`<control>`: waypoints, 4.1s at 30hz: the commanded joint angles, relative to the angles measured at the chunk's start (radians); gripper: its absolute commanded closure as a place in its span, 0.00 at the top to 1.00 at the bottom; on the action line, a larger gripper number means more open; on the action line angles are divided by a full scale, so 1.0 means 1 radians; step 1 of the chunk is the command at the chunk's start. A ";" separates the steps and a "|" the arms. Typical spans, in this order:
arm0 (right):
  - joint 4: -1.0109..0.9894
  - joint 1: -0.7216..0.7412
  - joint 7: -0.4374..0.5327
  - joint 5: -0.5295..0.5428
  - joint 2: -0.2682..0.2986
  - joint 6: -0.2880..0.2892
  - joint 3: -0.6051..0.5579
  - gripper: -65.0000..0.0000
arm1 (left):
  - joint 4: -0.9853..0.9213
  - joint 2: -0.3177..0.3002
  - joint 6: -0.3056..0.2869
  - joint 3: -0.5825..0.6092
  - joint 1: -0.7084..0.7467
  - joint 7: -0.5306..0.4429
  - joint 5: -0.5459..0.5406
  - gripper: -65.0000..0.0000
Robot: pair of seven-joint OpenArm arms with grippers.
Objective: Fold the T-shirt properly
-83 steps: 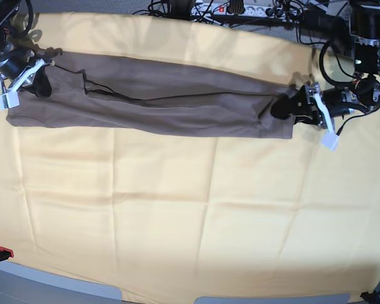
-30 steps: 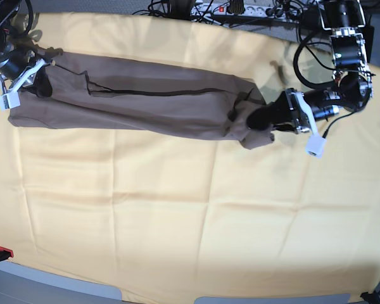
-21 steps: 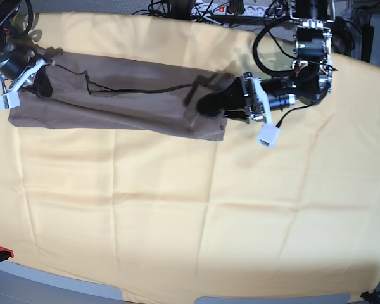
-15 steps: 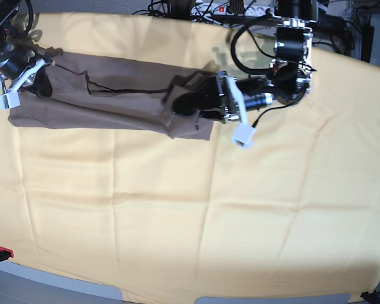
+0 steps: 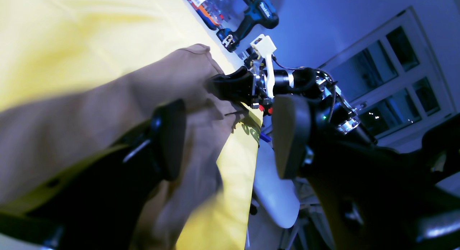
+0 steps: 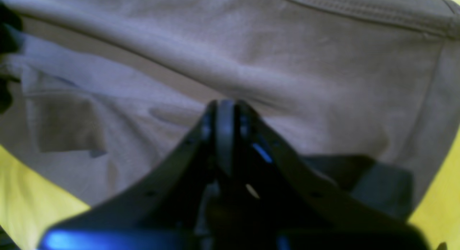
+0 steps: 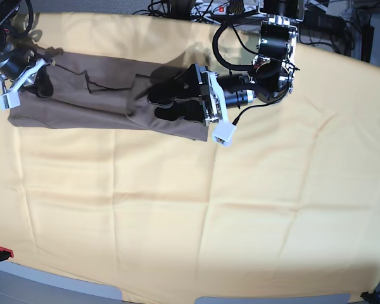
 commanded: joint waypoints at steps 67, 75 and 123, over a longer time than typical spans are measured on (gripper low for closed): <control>-0.228 0.102 -0.192 0.333 0.129 -0.007 0.294 0.00 | 0.018 -0.438 0.002 -0.492 -0.009 -0.069 0.054 0.00; -0.092 0.101 -0.229 0.333 0.151 -0.007 0.388 0.00 | 0.018 -0.438 0.002 -0.492 -0.009 -0.069 0.051 0.00; 0.510 0.173 -0.177 0.158 -0.138 -0.007 -0.461 0.65 | 0.018 -0.437 0.002 -0.492 -0.008 -0.064 0.051 0.00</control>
